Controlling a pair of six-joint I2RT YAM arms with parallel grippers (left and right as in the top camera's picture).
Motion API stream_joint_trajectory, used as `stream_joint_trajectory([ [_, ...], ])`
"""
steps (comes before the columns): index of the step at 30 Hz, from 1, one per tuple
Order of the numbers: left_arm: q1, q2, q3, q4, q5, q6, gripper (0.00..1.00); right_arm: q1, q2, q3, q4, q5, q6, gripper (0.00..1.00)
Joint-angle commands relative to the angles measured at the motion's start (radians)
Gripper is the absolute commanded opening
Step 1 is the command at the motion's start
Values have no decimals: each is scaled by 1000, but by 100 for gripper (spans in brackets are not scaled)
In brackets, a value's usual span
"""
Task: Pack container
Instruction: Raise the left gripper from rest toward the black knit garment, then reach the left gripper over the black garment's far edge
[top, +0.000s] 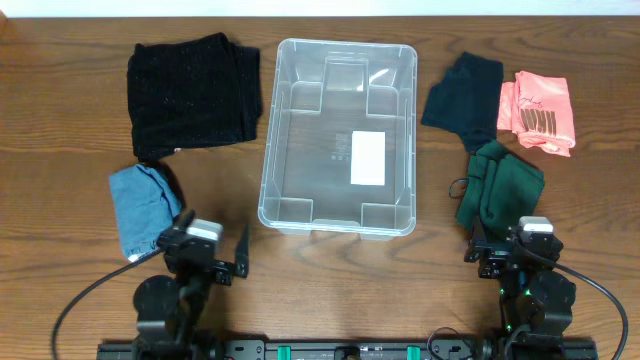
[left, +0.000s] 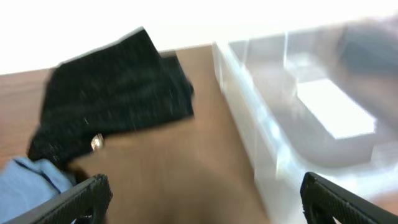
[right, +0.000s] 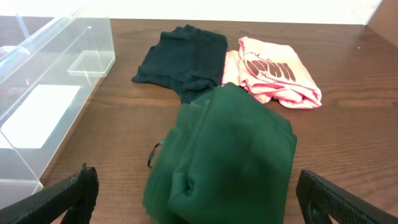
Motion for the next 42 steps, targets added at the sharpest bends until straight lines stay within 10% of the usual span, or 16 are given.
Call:
stream_joint_trajectory([
  [1, -3, 46, 104, 59, -81, -226, 98, -5, -8, -5, 0, -2, 14, 99],
  [8, -3, 361, 368, 78, -98, -235, 98, -5, -8, -5, 0, -2, 14, 99],
  [21, 155, 1195, 1238, -438, -100, -55, 98, -5, -8, -5, 0, -2, 14, 99],
  [32, 274, 1359, 1260, -475, -89, -191, 98, -5, -8, -5, 0, -2, 14, 99],
  [42, 665, 1656, 1260, -378, 547, -133, 98, -5, -8, -5, 0, -2, 14, 99],
])
